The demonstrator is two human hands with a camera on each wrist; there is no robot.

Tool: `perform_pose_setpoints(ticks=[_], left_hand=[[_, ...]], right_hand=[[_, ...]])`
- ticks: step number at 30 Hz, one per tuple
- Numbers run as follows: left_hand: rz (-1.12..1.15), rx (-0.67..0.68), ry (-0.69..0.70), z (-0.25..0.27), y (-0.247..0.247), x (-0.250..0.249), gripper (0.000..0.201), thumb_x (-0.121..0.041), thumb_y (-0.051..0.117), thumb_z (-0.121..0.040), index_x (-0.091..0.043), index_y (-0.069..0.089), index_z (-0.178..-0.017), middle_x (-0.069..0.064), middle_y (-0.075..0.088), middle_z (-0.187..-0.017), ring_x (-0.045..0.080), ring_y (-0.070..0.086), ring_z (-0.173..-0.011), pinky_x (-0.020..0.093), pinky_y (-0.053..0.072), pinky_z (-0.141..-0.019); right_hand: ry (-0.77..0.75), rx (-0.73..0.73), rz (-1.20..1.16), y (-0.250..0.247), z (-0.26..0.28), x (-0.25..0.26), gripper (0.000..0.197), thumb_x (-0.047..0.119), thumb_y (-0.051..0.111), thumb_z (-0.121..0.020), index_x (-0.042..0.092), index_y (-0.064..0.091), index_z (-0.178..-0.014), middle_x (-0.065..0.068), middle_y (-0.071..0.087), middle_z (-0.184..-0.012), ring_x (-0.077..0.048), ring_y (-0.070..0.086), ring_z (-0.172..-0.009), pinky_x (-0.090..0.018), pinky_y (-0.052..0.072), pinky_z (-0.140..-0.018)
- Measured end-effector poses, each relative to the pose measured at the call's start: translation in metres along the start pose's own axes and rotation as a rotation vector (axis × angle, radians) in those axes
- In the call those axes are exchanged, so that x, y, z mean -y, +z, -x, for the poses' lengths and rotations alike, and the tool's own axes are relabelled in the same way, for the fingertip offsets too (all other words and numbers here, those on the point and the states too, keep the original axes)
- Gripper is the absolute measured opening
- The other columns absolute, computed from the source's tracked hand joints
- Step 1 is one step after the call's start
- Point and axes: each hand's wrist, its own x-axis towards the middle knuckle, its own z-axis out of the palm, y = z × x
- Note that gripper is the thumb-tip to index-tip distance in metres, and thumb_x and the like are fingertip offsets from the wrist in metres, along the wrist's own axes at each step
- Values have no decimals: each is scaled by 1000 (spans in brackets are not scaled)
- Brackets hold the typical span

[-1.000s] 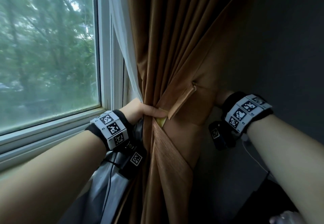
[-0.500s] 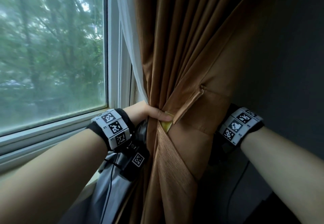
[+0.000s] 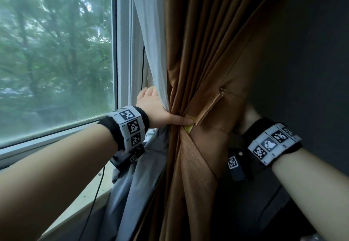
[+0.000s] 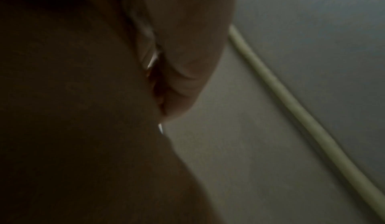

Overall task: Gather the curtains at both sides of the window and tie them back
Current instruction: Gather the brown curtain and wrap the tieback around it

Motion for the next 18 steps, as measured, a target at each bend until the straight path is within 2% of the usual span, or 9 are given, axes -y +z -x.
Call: perform_pose_setpoints(ticks=[1, 3, 4, 6, 8, 11, 14, 16, 18], left_hand=[[-84, -32, 51, 3, -1, -3, 127, -92, 44, -29, -41, 24, -143, -2, 31, -149, 18, 19, -139, 42, 5, -119], [-132, -50, 125, 8, -3, -7, 115, -90, 47, -40, -41, 27, -142, -4, 33, -149, 17, 20, -139, 41, 7, -119], [-89, -27, 122, 8, -2, -5, 106, -87, 53, -44, -41, 34, -138, -5, 42, -144, 18, 31, -135, 38, 18, -117], [73, 49, 69, 5, 4, -1, 93, -82, 62, -45, -41, 49, -128, -9, 59, -128, 15, 52, -120, 30, 39, -104], [157, 66, 81, 3, 8, 3, 96, -82, 60, -40, -41, 51, -126, -13, 61, -124, 10, 57, -114, 29, 45, -100], [145, 48, 124, 5, 11, 3, 93, -79, 57, -46, -41, 47, -130, -10, 58, -130, 10, 54, -119, 32, 44, -103], [56, -3, 212, 8, 13, 1, 87, -72, 50, -58, -34, 42, -136, -5, 51, -138, 14, 49, -127, 34, 41, -105], [-4, 2, 172, 8, 12, 2, 85, -70, 45, -62, -29, 42, -137, -3, 51, -138, 15, 49, -126, 33, 42, -105], [-60, 19, 31, 6, 9, 6, 69, -57, 54, -74, -18, 49, -130, 3, 57, -130, 19, 55, -117, 29, 44, -98]], right_hand=[[36, -45, -111, 3, 1, 2, 49, 55, 76, -59, 15, 77, -88, -12, 74, -88, -22, 69, -86, -25, 58, -65], [-71, 42, -199, 6, 16, 5, 60, 67, 54, -71, 20, 72, -104, -5, 71, -110, -21, 64, -107, -32, 56, -83], [-96, 80, -168, 5, 18, 0, 65, 65, 57, -69, 18, 66, -113, -4, 69, -114, -19, 63, -110, -34, 53, -90], [-103, 35, 90, 19, 25, -3, 58, 43, 78, -60, 14, 64, -108, -1, 72, -104, -14, 67, -100, -34, 53, -91], [-137, -60, 352, 35, 23, -7, 39, 20, 80, -65, 12, 68, -101, -1, 72, -99, -15, 67, -97, -37, 50, -96], [-142, -197, 513, 60, 19, -9, 30, 18, 80, -69, 15, 70, -97, 0, 70, -102, -14, 64, -101, -32, 46, -101], [-150, -203, 621, 77, 17, -9, 46, 29, 81, -66, 11, 68, -106, -2, 68, -111, -12, 62, -104, -26, 45, -99], [-143, -198, 718, 88, 17, -10, 67, 41, 82, -60, 10, 63, -116, 2, 64, -118, -11, 58, -112, -27, 40, -105], [-133, -253, 859, 98, 16, -9, 102, 49, 81, -58, 1, 38, -137, 2, 46, -132, -10, 41, -127, -21, 23, -110]])
